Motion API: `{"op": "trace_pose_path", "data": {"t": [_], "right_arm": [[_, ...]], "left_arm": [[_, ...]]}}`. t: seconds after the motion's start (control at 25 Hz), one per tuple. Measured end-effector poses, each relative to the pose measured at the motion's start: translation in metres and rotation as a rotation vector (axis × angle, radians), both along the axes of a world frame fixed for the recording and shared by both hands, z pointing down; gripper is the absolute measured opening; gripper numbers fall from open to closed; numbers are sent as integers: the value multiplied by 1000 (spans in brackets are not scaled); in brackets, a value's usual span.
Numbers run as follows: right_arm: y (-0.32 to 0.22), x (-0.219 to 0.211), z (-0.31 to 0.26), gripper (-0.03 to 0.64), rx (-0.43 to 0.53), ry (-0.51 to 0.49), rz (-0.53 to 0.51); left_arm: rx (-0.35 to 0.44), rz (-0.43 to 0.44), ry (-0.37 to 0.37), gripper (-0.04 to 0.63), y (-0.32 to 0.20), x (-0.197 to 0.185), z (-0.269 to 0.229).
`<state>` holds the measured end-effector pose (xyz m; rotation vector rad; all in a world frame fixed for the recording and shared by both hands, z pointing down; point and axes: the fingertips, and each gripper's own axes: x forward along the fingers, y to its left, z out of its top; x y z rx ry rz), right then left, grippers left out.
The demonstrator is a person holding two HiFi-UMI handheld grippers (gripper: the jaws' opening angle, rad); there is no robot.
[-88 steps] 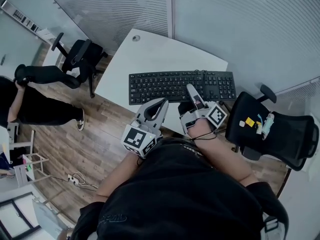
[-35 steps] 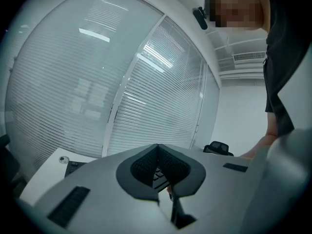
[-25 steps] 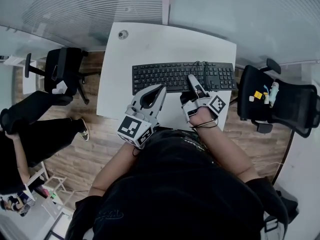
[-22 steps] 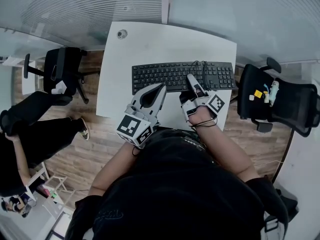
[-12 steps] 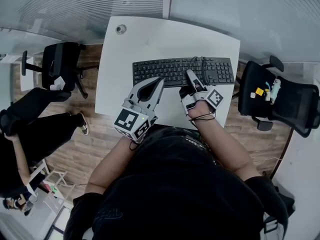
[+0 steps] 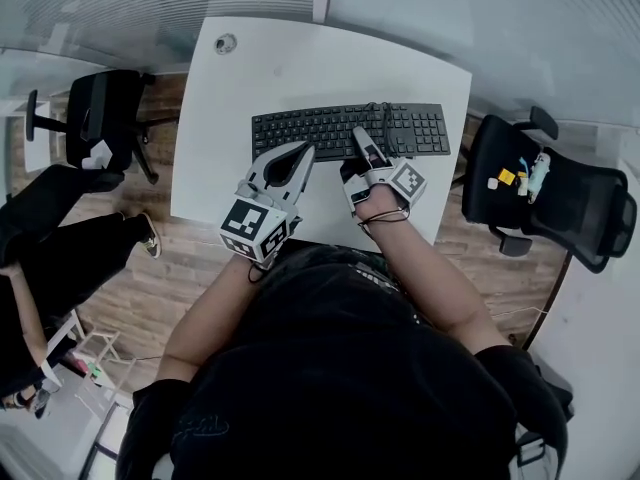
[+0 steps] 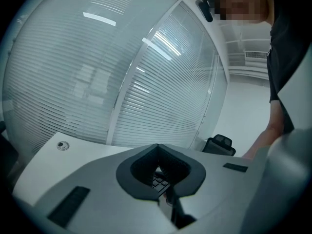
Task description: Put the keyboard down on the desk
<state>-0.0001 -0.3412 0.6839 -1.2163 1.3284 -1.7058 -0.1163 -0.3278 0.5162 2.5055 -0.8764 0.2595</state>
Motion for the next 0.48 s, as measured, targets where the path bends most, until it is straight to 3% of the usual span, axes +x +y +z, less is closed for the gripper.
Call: {"op": "trace_pose_path", "data": {"t": [0.28, 0.48], "right_arm": [[-3, -2, 20, 89, 5, -50, 0], [2, 4, 38, 89, -13, -19, 1]], "left_arm": [[-16, -2, -16, 15, 0, 6, 16], [-25, -1, -24, 15, 5, 7, 18]]}}
